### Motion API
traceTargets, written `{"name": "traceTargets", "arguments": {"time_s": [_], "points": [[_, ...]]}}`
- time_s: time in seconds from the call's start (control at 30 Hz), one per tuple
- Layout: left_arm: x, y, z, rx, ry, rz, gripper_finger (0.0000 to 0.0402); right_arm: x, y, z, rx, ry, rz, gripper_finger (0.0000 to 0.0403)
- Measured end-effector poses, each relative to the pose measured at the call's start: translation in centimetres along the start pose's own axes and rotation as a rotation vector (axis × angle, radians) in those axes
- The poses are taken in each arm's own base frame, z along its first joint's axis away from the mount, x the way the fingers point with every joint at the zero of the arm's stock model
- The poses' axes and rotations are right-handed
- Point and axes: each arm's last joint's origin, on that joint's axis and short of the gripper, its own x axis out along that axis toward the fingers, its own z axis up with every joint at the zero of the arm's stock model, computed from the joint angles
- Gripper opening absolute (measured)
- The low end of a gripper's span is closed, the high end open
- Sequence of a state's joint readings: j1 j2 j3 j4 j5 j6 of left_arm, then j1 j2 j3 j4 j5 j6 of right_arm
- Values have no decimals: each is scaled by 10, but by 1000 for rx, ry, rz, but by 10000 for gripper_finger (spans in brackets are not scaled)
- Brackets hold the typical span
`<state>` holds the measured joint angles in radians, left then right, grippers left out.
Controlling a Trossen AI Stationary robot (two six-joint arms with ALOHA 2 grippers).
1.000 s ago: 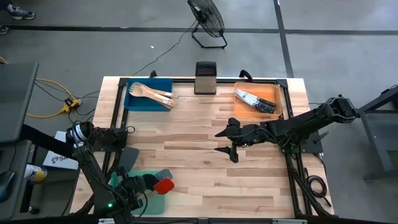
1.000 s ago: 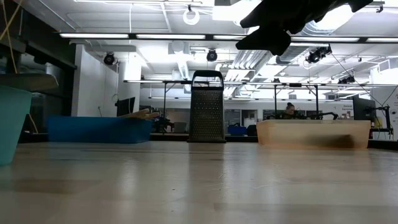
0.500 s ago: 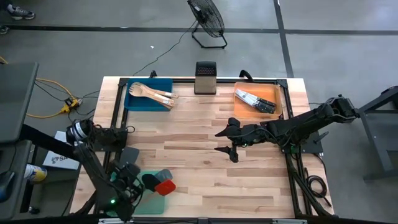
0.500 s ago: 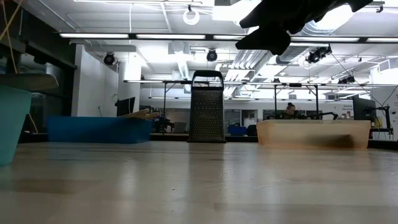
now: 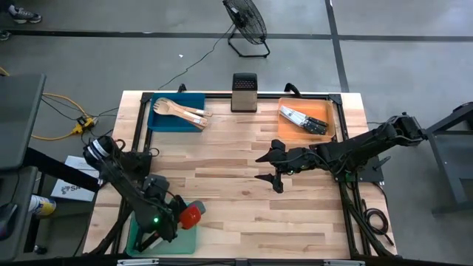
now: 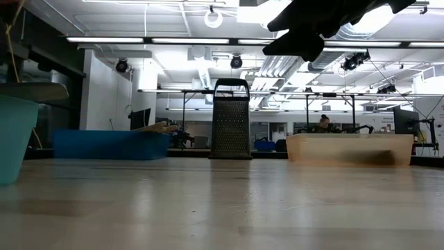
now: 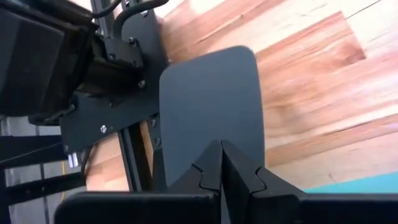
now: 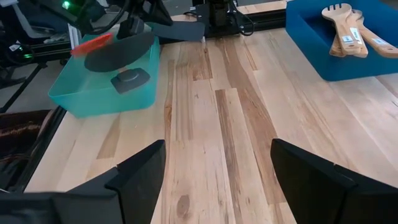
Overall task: Pick & Place Kitchen Items
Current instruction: Adjust the spatulas in the green bin
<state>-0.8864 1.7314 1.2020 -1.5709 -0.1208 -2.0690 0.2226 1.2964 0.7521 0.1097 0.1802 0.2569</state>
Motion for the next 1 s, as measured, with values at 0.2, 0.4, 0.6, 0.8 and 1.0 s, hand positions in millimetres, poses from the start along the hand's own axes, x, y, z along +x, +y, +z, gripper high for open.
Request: {"name": "traceTargets", "arguments": {"time_s": [0.2,0.4,0.6,0.8,1.0], "points": [[-10,7,11,7,12,-64,0,0,0,0,0,1,0,283],[-22,15,13,52,120,-85,0,0,0,0,0,2,-1,283],[-20,20,16,55,107,-94,0,0,0,0,1,3,0,283],[-20,19,18,81,62,-119,23,0,0,-1,0,4,-1,283],[-25,26,24,80,1,-185,122,1,0,-1,0,4,-1,283]]}}
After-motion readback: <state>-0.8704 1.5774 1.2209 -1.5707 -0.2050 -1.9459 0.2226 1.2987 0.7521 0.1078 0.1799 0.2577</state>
